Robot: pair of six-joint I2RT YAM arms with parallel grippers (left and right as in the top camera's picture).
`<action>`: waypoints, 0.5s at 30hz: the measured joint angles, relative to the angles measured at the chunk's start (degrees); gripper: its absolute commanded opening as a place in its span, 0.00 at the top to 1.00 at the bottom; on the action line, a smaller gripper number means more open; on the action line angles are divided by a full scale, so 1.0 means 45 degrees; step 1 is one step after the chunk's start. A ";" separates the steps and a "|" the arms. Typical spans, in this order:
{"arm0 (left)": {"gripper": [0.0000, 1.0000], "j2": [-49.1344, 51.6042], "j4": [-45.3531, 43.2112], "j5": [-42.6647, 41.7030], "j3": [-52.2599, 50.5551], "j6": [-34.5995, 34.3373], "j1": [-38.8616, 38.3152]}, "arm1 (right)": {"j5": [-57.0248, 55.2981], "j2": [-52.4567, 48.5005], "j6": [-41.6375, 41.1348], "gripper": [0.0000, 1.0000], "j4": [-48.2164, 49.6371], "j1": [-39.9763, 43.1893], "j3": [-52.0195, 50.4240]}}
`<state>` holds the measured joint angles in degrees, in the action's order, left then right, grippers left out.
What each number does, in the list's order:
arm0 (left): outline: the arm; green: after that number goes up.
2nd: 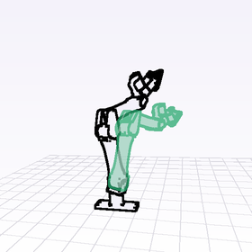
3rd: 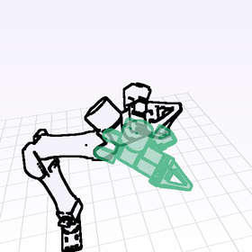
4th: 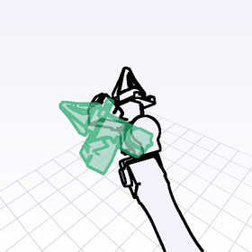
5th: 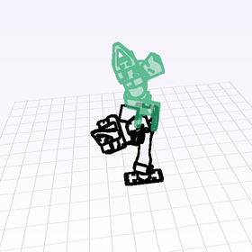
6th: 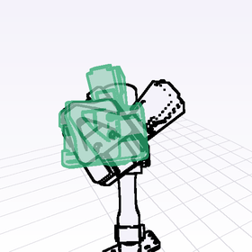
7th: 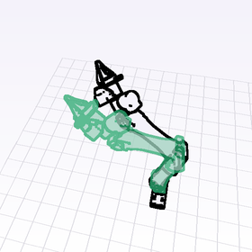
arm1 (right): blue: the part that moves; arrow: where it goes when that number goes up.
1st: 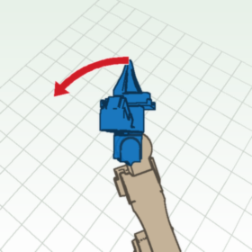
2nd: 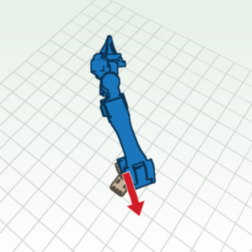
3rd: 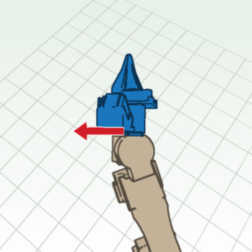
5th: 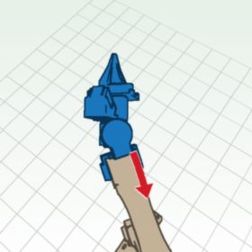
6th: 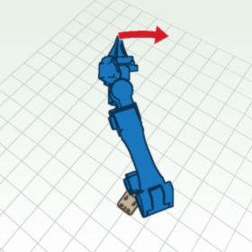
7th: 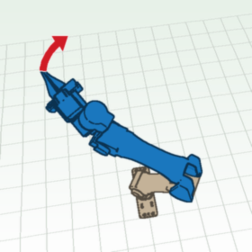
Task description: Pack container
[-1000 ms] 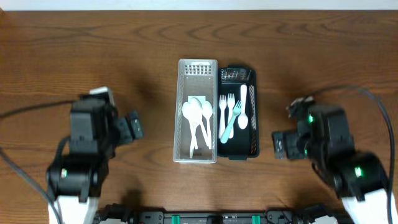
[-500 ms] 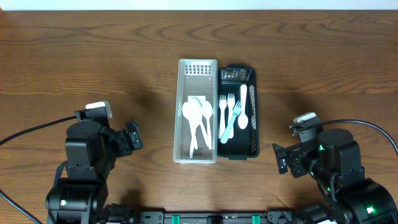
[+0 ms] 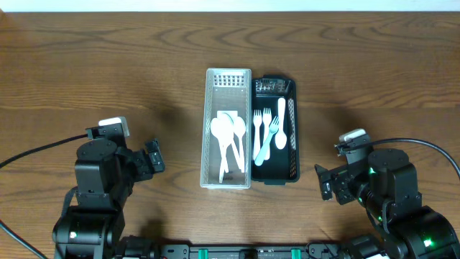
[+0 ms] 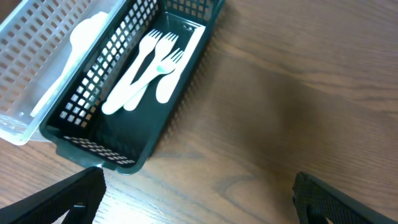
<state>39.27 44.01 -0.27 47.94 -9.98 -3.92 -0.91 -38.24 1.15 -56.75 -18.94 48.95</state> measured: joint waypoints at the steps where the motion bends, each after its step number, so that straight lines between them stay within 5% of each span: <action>1: 0.02 0.0000 0.0000 0.0000 0.0000 0.0000 0.0000 | -0.0039 0.0000 0.0000 0.01 0.0005 0.0000 0.0000; 15: 0.02 0.0073 -0.0024 0.0000 0.0000 0.0000 0.0000 | -0.0083 0.0000 0.0000 0.01 0.0078 0.0000 0.0000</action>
<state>39.59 43.90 -0.27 47.94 -9.98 -3.92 -1.28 -38.24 1.15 -56.40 -18.94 48.95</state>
